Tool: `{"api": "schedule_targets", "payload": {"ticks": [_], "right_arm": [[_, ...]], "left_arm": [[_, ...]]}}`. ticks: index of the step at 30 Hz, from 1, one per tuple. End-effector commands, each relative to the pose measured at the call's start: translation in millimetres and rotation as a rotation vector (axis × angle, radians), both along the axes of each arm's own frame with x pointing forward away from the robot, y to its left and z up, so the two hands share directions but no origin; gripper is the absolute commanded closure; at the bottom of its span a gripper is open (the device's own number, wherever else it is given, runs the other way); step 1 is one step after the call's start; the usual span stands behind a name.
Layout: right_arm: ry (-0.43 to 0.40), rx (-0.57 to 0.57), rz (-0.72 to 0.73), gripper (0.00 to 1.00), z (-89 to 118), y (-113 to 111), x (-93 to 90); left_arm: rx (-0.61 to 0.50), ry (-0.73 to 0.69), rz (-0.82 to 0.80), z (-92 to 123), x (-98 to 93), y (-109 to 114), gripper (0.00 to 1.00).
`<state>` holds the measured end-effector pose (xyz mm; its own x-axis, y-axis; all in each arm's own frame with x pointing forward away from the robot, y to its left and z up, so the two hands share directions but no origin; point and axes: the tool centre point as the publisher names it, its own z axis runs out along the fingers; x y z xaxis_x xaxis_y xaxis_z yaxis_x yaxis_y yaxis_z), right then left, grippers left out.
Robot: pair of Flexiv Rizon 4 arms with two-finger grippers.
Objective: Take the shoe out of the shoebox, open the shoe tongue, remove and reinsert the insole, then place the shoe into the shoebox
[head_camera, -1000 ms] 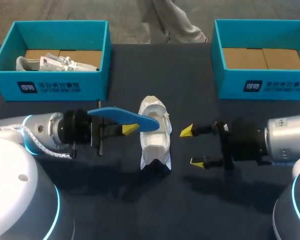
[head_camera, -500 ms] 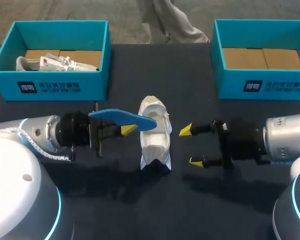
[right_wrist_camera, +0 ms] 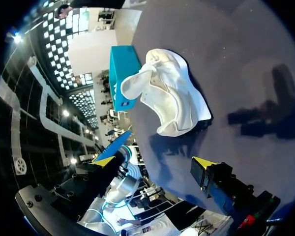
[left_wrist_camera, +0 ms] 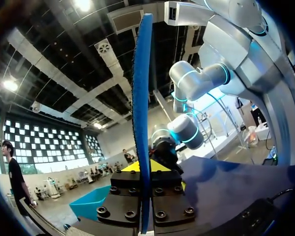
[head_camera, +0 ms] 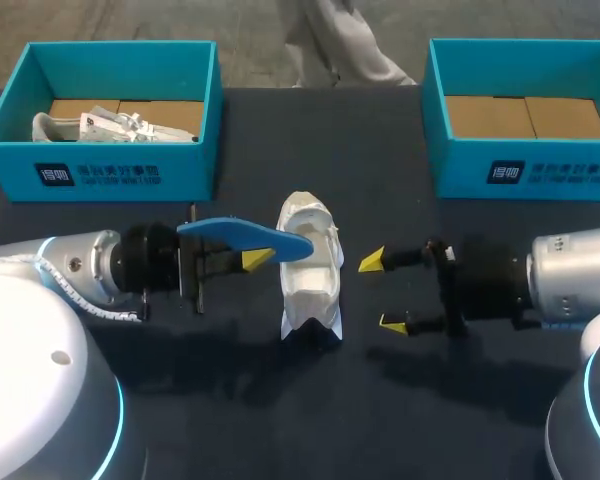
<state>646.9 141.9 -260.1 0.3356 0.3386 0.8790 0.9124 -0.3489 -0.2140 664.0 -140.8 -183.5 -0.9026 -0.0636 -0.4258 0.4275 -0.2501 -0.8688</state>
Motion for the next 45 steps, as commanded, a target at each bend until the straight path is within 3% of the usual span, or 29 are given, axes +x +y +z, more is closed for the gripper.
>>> {"api": "schedule_targets", "payload": {"ticks": [1, 9, 17, 36, 45], "right_arm": [[-0.046, -0.007, -0.017, 0.0, -3, 8, 5.1], [-0.143, -0.069, -0.017, 0.0, -13, 23, 23.6], [-0.167, -0.094, 0.014, 0.0, -24, 39, 36.3], [-0.169, -0.068, 0.035, 0.0, -30, 46, 34.7], [-0.169, -0.068, 0.035, 0.0, -30, 46, 34.7]], "left_arm": [[-0.001, 0.0, 0.002, 0, -1.2, 0, 1.0], [-0.001, 0.0, 0.002, 0, -1.2, 0, 1.0], [-0.001, 0.0, 0.002, 0, -1.2, 0, 1.0], [-0.001, 0.0, 0.002, 0, -1.2, 0, 1.0], [0.005, 0.008, -0.01, -13, 6.7, 4, 1.0]]}}
